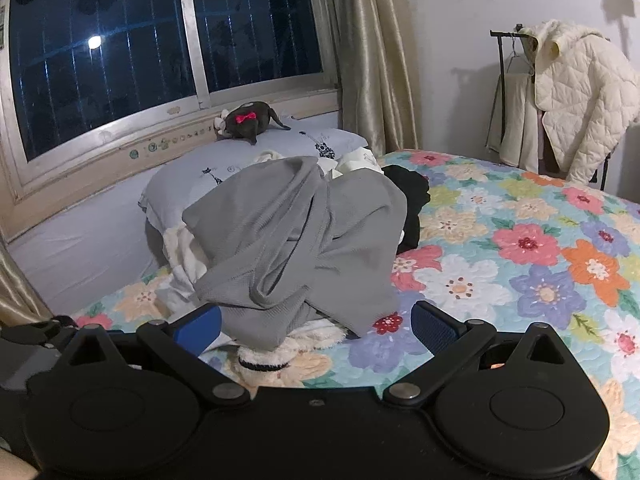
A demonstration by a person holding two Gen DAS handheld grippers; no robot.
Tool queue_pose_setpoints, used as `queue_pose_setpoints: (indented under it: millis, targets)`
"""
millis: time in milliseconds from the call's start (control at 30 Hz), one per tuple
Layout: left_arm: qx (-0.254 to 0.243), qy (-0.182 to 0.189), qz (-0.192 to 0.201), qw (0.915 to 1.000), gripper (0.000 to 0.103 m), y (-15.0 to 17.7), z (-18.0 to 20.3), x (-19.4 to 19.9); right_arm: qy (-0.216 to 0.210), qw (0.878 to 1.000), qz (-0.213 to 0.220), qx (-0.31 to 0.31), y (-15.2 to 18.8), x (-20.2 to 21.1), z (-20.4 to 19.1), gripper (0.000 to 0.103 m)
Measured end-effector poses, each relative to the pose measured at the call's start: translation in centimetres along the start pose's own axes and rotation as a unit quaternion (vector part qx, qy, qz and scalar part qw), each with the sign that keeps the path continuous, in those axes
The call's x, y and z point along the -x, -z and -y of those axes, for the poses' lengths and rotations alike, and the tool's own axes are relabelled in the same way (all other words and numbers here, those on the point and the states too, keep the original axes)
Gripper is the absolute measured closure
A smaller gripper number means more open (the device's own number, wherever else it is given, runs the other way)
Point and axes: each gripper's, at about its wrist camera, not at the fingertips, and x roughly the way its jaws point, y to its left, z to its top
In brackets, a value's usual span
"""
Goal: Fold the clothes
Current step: 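Move both grippers toward the grey waffle-knit shirt on the clothes pile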
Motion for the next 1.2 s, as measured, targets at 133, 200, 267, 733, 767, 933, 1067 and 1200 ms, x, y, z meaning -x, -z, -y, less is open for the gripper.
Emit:
queue_pose_setpoints:
  millis: [133, 200, 267, 733, 767, 933, 1067, 1200]
  targets:
    - [-0.008, 0.002, 0.003, 1.0, 0.001, -0.1, -0.7, -0.5, -0.006, 1.0, 0.005, -0.012, 0.0, -0.4, -0.5, 0.001]
    - [-0.02, -0.004, 0.005, 0.9998, 0.001, -0.1, -0.8, -0.8, -0.01, 1.0, 0.007, -0.016, 0.1, -0.5, -0.6, 0.001]
    - [-0.033, -0.013, 0.016, 0.9992, 0.001, 0.3, -0.1, -0.4, -0.016, 1.0, 0.009, -0.016, 0.4, -0.4, -0.4, 0.001]
    - [-0.079, -0.029, 0.083, 0.993, 0.002, -0.8, -0.3, -1.9, -0.023, 1.0, 0.011, -0.005, 0.4, -1.8, -0.2, 0.001]
    - [-0.08, -0.03, 0.089, 0.9924, 0.002, -0.9, -0.5, -2.1, -0.023, 1.0, 0.011, -0.005, 0.3, -2.0, -0.1, 0.001]
    - [-0.123, -0.056, 0.124, 0.9831, 0.0, -1.1, -0.5, -4.5, -0.026, 0.999, 0.008, -0.022, 0.2, -2.6, 0.5, 0.001]
    - [-0.163, -0.065, 0.129, 0.9761, 0.0, -0.3, 0.2, -7.8, -0.023, 0.999, -0.001, -0.043, 1.5, -2.9, 1.2, 0.001]
    - [-0.17, -0.078, 0.148, 0.9711, 0.0, 0.1, 0.7, -10.0, -0.023, 0.998, -0.013, -0.055, 3.9, -3.4, 1.8, 0.001]
